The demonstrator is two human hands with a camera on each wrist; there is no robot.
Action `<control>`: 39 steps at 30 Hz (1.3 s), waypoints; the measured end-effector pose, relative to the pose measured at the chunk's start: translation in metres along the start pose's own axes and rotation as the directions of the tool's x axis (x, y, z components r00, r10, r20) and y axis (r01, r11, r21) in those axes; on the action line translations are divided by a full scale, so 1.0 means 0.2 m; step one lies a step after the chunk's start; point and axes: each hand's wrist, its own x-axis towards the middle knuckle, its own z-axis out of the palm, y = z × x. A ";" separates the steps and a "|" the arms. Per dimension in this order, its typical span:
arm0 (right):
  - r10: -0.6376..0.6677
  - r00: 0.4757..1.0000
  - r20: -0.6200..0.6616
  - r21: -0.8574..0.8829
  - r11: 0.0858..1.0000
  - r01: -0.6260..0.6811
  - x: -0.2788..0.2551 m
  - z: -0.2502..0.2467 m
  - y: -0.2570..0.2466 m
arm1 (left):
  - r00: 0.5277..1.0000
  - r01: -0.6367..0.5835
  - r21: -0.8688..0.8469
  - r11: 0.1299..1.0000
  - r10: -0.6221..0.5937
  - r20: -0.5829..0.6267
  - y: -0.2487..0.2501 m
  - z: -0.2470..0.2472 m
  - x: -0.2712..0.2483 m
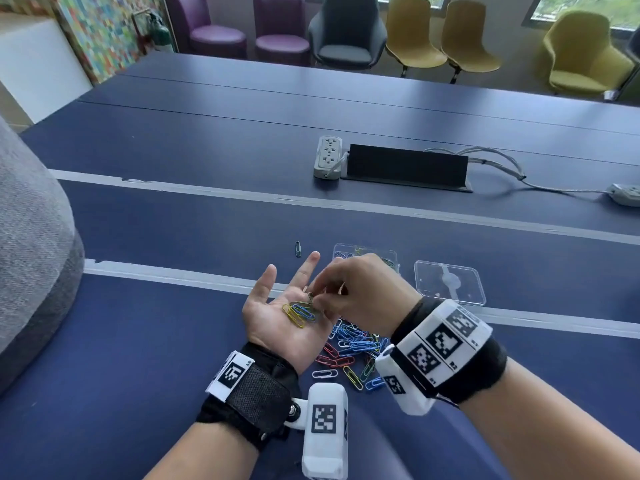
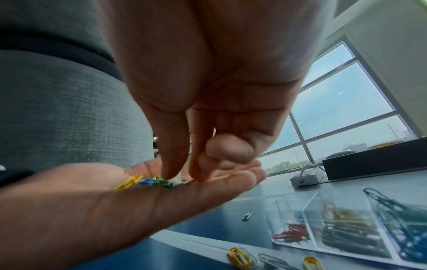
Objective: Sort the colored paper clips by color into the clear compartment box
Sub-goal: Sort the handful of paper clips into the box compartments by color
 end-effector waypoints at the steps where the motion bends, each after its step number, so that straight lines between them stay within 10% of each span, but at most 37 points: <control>1: -0.003 1.000 0.008 -0.008 1.000 0.003 0.00 0.00 0.00 | 1.000 0.001 -0.012 1.000 -0.001 0.002 0.00 0.00 0.00; 11: 0.031 0.999 -0.026 0.252 0.967 -0.023 0.00 -0.01 -0.02 | 1.000 0.009 -0.022 1.000 -0.009 0.000 0.00 0.01 -0.02; 24: -0.088 0.994 0.061 0.020 0.996 0.087 0.00 0.01 -0.06 | 1.000 -0.006 0.026 1.000 0.007 -0.020 0.00 -0.01 -0.01; 39: 0.059 0.996 -0.073 0.227 0.973 -0.041 0.04 -0.07 0.02 | 0.999 0.010 0.037 0.999 -0.009 -0.036 -0.01 -0.02 0.00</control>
